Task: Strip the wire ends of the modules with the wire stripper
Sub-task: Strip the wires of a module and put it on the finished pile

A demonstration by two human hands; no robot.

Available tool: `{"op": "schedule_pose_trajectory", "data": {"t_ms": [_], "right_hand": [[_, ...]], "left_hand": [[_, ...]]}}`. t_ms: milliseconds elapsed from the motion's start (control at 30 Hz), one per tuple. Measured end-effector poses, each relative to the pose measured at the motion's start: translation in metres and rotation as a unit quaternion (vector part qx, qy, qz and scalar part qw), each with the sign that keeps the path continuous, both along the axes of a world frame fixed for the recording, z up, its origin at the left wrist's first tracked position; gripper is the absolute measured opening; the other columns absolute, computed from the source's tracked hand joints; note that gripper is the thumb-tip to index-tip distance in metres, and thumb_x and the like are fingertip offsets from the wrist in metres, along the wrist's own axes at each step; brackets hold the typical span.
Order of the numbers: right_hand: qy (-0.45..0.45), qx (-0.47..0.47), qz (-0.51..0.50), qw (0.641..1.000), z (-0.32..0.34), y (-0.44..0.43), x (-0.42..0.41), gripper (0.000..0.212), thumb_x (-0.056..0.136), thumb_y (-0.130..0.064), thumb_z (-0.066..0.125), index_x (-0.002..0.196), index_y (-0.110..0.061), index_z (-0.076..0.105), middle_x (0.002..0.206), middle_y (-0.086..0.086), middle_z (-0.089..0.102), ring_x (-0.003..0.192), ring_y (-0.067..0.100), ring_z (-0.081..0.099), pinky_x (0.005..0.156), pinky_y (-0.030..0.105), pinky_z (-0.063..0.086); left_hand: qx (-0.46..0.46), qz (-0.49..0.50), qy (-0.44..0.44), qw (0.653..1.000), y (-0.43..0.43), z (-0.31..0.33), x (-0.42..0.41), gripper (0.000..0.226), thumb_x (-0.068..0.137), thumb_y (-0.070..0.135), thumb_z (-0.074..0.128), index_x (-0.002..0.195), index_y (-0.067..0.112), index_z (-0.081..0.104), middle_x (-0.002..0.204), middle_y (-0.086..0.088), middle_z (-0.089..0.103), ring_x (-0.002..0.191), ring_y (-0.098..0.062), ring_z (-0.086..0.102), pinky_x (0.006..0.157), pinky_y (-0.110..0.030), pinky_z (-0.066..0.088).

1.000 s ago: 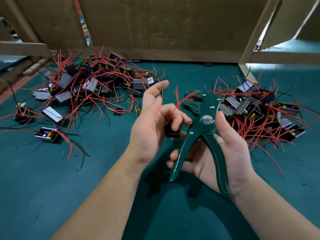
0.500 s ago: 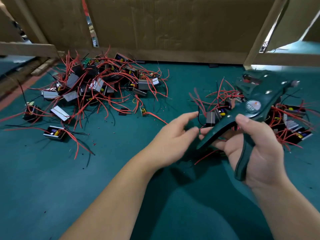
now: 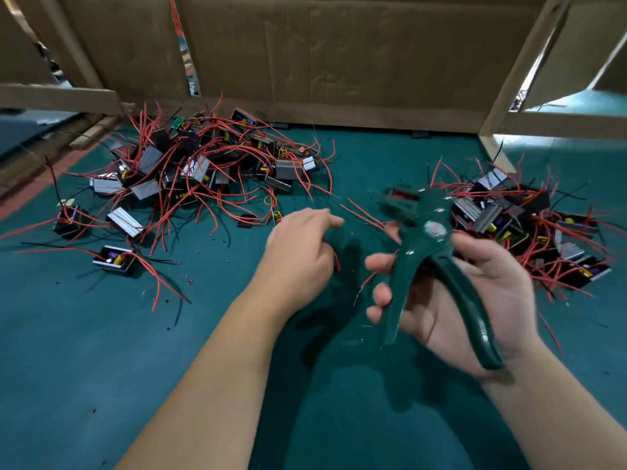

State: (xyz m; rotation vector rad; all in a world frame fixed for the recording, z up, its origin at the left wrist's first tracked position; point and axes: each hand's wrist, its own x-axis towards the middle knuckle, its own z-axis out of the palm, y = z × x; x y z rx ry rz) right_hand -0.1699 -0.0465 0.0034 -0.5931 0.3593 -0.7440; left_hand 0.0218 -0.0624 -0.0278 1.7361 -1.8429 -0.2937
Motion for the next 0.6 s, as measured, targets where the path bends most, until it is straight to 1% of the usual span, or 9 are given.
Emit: {"op": "schedule_pose_trajectory", "data": {"t_ms": [67, 133, 167, 267, 333, 400, 467, 533, 600], "right_hand": [[-0.001, 0.018, 0.076, 0.997, -0.007, 0.004, 0.008, 0.042, 0.073, -0.033, 0.058, 0.097, 0.001, 0.066, 0.103, 0.029, 0.065, 0.071, 0.037, 0.063, 0.072, 0.050, 0.055], [0.000, 0.035, 0.124, 0.992, -0.013, 0.009, 0.018, 0.040, 0.071, -0.029, 0.066, 0.097, 0.001, 0.065, 0.106, 0.029, 0.063, 0.073, 0.038, 0.063, 0.074, 0.052, 0.054], [0.012, 0.043, 0.128, 0.991, -0.015, 0.011, 0.022, 0.038, 0.070, -0.027, 0.068, 0.097, -0.001, 0.065, 0.107, 0.029, 0.062, 0.072, 0.038, 0.063, 0.073, 0.052, 0.054], [0.079, 0.065, 0.049, 0.994, -0.017, 0.010, 0.029, 0.034, 0.065, -0.024, 0.062, 0.093, -0.006, 0.055, 0.103, 0.030, 0.062, 0.068, 0.039, 0.063, 0.067, 0.051, 0.055], [0.097, 0.074, -0.023, 0.992, -0.018, 0.004, 0.027, 0.034, 0.065, -0.022, 0.058, 0.093, -0.011, 0.044, 0.098, 0.028, 0.062, 0.067, 0.039, 0.063, 0.064, 0.052, 0.055], [0.103, 0.082, -0.078, 0.988, -0.019, -0.002, 0.022, 0.036, 0.066, -0.020, 0.056, 0.097, -0.014, 0.040, 0.097, 0.024, 0.061, 0.066, 0.040, 0.063, 0.063, 0.052, 0.055], [0.111, 0.085, -0.107, 0.984, -0.021, -0.005, 0.019, 0.044, 0.066, -0.019, 0.057, 0.104, -0.017, 0.036, 0.100, 0.023, 0.060, 0.065, 0.043, 0.064, 0.062, 0.054, 0.054], [0.122, 0.079, -0.117, 0.982, -0.023, -0.005, 0.017, 0.050, 0.066, -0.017, 0.058, 0.109, -0.021, 0.033, 0.105, 0.023, 0.058, 0.065, 0.046, 0.063, 0.062, 0.056, 0.054], [0.132, 0.068, -0.115, 0.982, -0.025, -0.004, 0.017, 0.045, 0.073, -0.015, 0.055, 0.111, -0.023, 0.031, 0.106, 0.024, 0.058, 0.066, 0.047, 0.063, 0.062, 0.056, 0.053]], "left_hand": [[0.031, 0.036, -0.017, 0.999, -0.004, -0.006, 0.008, 0.048, 0.085, 0.007, 0.044, 0.131, 0.016, 0.055, 0.144, -0.005, 0.046, 0.137, -0.021, 0.032, 0.112, -0.027, 0.018], [0.039, 0.047, -0.030, 0.998, -0.006, -0.011, 0.012, 0.046, 0.088, 0.011, 0.047, 0.133, 0.019, 0.053, 0.144, -0.003, 0.046, 0.138, -0.021, 0.031, 0.113, -0.030, 0.019], [0.036, 0.054, -0.030, 0.997, -0.007, -0.012, 0.014, 0.045, 0.089, 0.013, 0.047, 0.133, 0.020, 0.053, 0.143, -0.003, 0.047, 0.137, -0.020, 0.032, 0.112, -0.031, 0.021], [0.029, 0.089, -0.020, 0.995, -0.005, -0.011, 0.019, 0.042, 0.091, 0.020, 0.047, 0.133, 0.018, 0.052, 0.141, -0.003, 0.049, 0.133, -0.022, 0.036, 0.111, -0.032, 0.023], [0.019, 0.112, -0.020, 0.993, -0.005, -0.010, 0.022, 0.040, 0.092, 0.021, 0.047, 0.131, 0.018, 0.054, 0.139, -0.003, 0.052, 0.131, -0.023, 0.039, 0.111, -0.034, 0.026], [0.015, 0.140, -0.011, 0.990, -0.005, -0.007, 0.026, 0.039, 0.091, 0.021, 0.048, 0.129, 0.017, 0.056, 0.136, -0.002, 0.055, 0.128, -0.023, 0.043, 0.111, -0.038, 0.028], [0.020, 0.168, 0.018, 0.985, -0.004, -0.005, 0.029, 0.042, 0.088, 0.013, 0.047, 0.129, 0.018, 0.057, 0.135, -0.002, 0.056, 0.127, -0.023, 0.045, 0.111, -0.039, 0.029], [0.013, 0.183, 0.073, 0.980, -0.002, -0.003, 0.030, 0.054, 0.081, 0.000, 0.042, 0.129, 0.020, 0.056, 0.134, -0.002, 0.055, 0.126, -0.022, 0.046, 0.109, -0.036, 0.032], [-0.017, 0.188, 0.113, 0.975, 0.002, 0.000, 0.028, 0.066, 0.074, -0.009, 0.039, 0.129, 0.024, 0.054, 0.133, 0.000, 0.053, 0.122, -0.021, 0.047, 0.105, -0.035, 0.036]]}}
